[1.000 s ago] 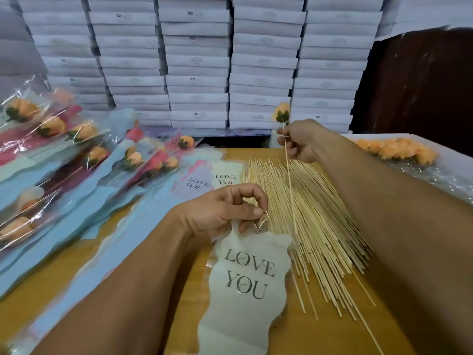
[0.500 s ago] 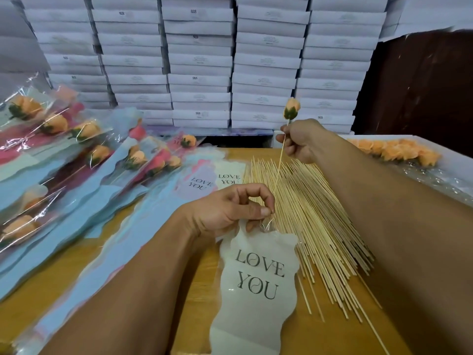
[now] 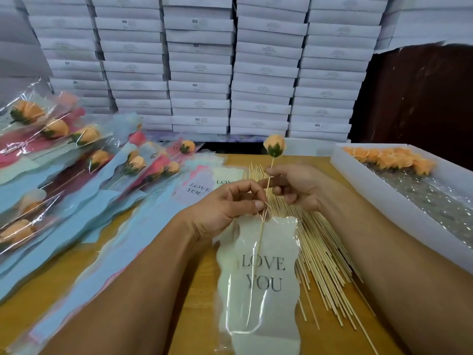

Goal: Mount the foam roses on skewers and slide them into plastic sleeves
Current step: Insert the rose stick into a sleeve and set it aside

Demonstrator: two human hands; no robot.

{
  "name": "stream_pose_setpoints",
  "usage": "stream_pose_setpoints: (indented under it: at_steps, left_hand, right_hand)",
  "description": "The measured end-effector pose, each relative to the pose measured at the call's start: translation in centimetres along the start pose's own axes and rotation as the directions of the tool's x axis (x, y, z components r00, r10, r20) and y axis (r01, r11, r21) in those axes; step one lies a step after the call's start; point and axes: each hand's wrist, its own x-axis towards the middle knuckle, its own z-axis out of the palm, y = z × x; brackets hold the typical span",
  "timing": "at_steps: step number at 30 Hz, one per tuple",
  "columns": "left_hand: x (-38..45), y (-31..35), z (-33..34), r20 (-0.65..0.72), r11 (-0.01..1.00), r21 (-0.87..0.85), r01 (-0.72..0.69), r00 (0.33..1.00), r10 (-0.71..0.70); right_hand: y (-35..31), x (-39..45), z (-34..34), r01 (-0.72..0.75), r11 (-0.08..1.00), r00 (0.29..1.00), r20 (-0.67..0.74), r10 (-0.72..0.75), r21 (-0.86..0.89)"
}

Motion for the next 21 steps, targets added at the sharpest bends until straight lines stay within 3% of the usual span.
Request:
stream_pose_setpoints:
  at_steps: [6, 10, 14, 17, 21]
  left_hand:
    - [0.5, -0.4, -0.3, -0.190, 0.996, 0.039, -0.076, 0.978, 0.082]
    - [0.7, -0.2, -0.3, -0.253, 0.993, -0.010, -0.114, 0.962, 0.108]
    - [0.5, 0.0, -0.2, -0.236, 0.990, 0.008, -0.138, 0.962, 0.136]
    - [0.4, 0.0, -0.1, -0.201, 0.992, 0.005, -0.127, 0.972, 0.126]
    - [0.3, 0.1, 0.1, -0.181, 0.995, 0.014, -0.099, 0.978, 0.100]
  right_hand:
    - [0.9, -2.3, 0.7, 0.124, 0.992, 0.985, 0.122, -0.120, -0.030]
    - [1.1, -2.6, 0.5, 0.177, 0.983, 0.977, 0.127, -0.171, -0.037]
    - [1.2, -2.7, 0.0, 0.176, 0.984, 0.974, 0.147, -0.174, -0.004]
    - [1.3, -2.2, 0.1, 0.159, 0.987, 0.986, 0.053, -0.160, 0.025]
    - [1.4, -1.9, -0.1, 0.052, 0.972, 0.997, 0.043, -0.064, 0.228]
